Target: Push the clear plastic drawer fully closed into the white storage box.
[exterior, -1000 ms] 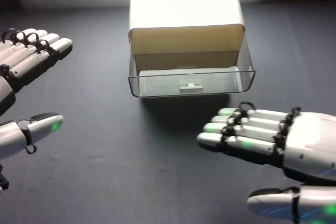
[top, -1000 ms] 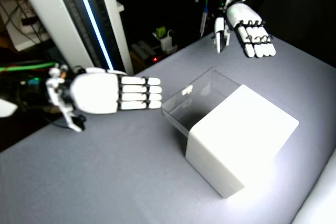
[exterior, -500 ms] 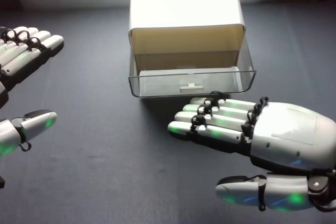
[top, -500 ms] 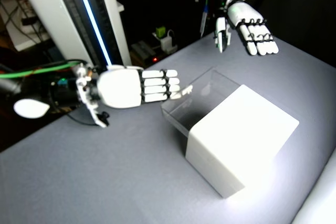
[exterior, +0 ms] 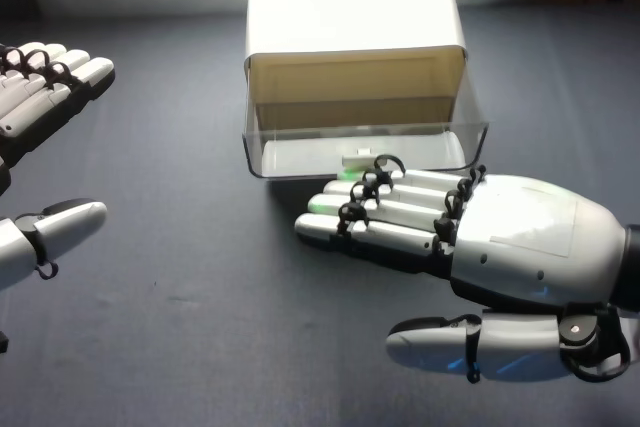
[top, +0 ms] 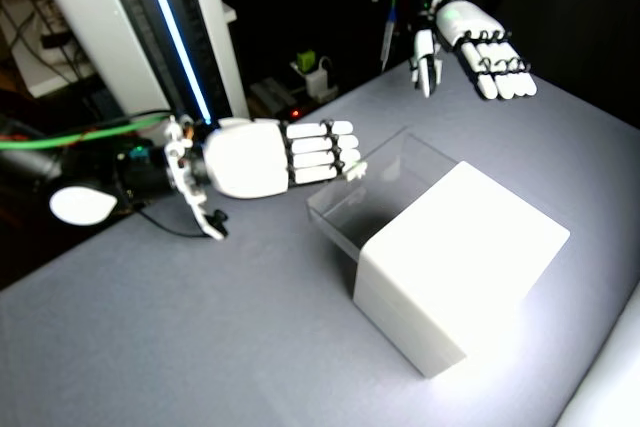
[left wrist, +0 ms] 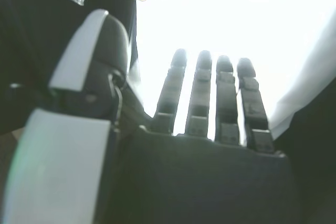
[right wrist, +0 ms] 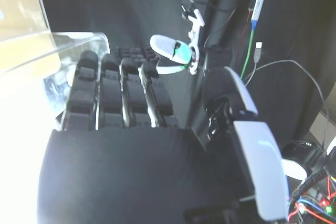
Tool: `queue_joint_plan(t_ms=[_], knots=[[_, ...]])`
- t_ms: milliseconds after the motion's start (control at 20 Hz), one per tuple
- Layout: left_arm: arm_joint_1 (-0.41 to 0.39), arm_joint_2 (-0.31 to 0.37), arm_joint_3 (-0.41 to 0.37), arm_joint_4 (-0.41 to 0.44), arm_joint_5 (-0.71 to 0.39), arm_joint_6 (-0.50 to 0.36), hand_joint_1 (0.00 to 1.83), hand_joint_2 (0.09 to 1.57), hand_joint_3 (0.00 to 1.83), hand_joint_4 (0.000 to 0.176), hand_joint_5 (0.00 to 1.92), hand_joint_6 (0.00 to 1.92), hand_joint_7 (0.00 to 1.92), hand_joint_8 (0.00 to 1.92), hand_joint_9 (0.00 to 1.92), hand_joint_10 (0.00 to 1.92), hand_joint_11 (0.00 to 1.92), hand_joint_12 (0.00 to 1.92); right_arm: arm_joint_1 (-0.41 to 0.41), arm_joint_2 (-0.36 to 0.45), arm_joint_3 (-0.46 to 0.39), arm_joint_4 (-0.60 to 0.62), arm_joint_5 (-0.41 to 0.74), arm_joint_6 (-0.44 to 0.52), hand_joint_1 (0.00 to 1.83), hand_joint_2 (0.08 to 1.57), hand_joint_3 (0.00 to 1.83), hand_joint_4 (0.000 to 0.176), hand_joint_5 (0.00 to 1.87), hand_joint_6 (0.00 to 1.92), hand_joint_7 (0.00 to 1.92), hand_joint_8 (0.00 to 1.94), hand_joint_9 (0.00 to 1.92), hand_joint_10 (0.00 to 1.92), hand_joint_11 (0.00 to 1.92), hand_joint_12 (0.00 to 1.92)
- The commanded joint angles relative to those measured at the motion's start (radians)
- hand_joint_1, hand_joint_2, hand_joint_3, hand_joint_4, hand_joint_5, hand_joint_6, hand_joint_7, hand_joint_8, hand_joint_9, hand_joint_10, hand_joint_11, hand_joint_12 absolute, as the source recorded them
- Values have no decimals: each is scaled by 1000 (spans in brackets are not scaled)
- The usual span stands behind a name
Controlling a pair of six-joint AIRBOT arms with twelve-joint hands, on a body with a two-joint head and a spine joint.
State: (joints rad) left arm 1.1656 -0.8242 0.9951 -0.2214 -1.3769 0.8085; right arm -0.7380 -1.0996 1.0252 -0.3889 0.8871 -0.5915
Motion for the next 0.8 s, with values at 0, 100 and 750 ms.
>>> queue_joint_plan(t_ms=[0, 100, 750], knots=[[1, 7, 2, -15, -126, -2, 224, 1371, 2, 14, 0, 0, 0, 0, 0, 0, 0, 0, 14, 0, 2, 16, 121, -4, 1, 1491, 10, 0, 0, 0, 0, 0, 0, 0, 0, 0], [3, 7, 2, -16, -128, -2, 281, 1386, 4, 3, 0, 0, 0, 0, 0, 0, 0, 0, 21, 0, 3, 16, 122, -13, 30, 1475, 0, 0, 0, 0, 0, 0, 0, 0, 0, 0], [7, 6, 1, -21, -133, -2, 398, 1402, 0, 25, 0, 0, 0, 0, 0, 0, 0, 0, 64, -20, 39, 97, 58, -119, 214, 1466, 0, 0, 0, 0, 0, 0, 0, 0, 0, 0]])
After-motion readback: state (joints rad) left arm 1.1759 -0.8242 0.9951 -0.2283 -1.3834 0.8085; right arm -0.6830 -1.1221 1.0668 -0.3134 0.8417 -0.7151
